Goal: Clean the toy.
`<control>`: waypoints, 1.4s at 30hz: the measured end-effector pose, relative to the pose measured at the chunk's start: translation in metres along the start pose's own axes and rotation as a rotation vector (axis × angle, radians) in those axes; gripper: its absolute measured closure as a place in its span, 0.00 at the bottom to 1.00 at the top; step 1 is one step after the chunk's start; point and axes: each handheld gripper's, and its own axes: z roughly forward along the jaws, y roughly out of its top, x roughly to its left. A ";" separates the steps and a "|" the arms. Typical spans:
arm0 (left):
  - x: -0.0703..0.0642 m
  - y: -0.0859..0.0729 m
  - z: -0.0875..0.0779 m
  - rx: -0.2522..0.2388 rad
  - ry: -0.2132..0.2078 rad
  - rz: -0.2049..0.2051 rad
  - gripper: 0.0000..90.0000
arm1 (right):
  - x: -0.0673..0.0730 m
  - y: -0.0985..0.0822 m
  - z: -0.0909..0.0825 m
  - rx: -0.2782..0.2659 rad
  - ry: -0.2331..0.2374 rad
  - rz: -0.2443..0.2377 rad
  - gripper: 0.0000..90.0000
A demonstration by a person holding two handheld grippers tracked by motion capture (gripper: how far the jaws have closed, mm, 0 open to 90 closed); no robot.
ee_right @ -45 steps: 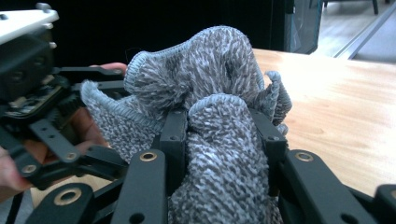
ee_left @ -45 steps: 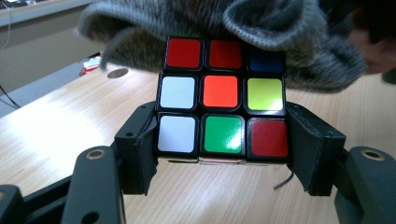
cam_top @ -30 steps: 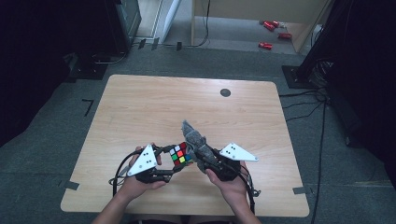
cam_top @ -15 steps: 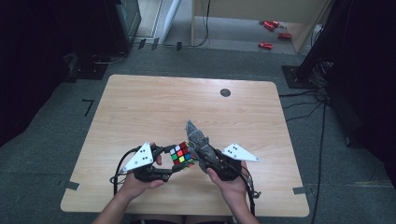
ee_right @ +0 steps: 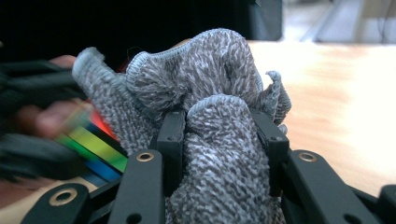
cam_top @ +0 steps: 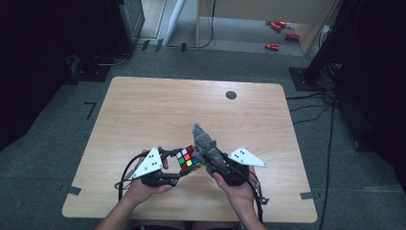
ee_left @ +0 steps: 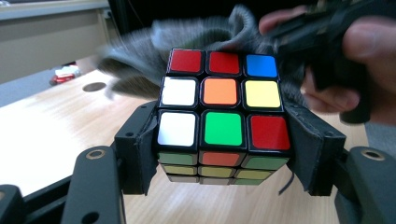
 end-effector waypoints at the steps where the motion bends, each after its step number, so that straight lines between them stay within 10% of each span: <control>1: 0.000 0.001 0.000 0.021 0.023 0.021 0.38 | -0.002 -0.001 0.000 -0.005 -0.002 0.015 0.70; 4: -0.005 -0.002 0.007 0.116 0.107 0.090 0.38 | 0.007 0.006 -0.007 -0.057 0.007 -0.026 0.69; 7: -0.014 -0.004 0.019 0.207 0.171 0.156 0.38 | 0.032 0.010 -0.010 -0.100 0.004 -0.213 0.67; 11: -0.020 -0.002 0.025 0.236 0.173 0.176 0.38 | 0.055 -0.004 0.005 -0.017 -0.021 -0.422 0.67; 20: -0.017 -0.001 0.020 0.212 0.158 0.166 0.39 | 0.055 -0.009 0.007 -0.032 -0.095 -0.573 0.69; 25: -0.010 0.001 0.013 0.169 0.159 0.127 0.39 | 0.027 0.000 0.001 -0.010 -0.203 -0.455 0.69; 28: -0.010 -0.002 0.015 0.198 0.168 0.149 0.39 | 0.032 0.006 -0.009 -0.098 -0.067 -0.359 0.69; 31: -0.013 -0.004 0.017 0.184 0.157 0.145 0.39 | 0.055 0.004 -0.006 -0.094 0.016 -0.452 0.69; 34: -0.015 0.000 0.015 0.175 0.167 0.166 0.39 | 0.060 -0.006 0.004 -0.046 -0.036 -0.539 0.69; 39: -0.008 -0.001 0.009 0.144 0.149 0.132 0.39 | 0.023 0.002 0.000 -0.026 -0.163 -0.400 0.69; 42: -0.005 0.000 0.006 0.112 0.117 0.108 0.39 | 0.012 0.006 -0.009 -0.077 -0.120 -0.330 0.69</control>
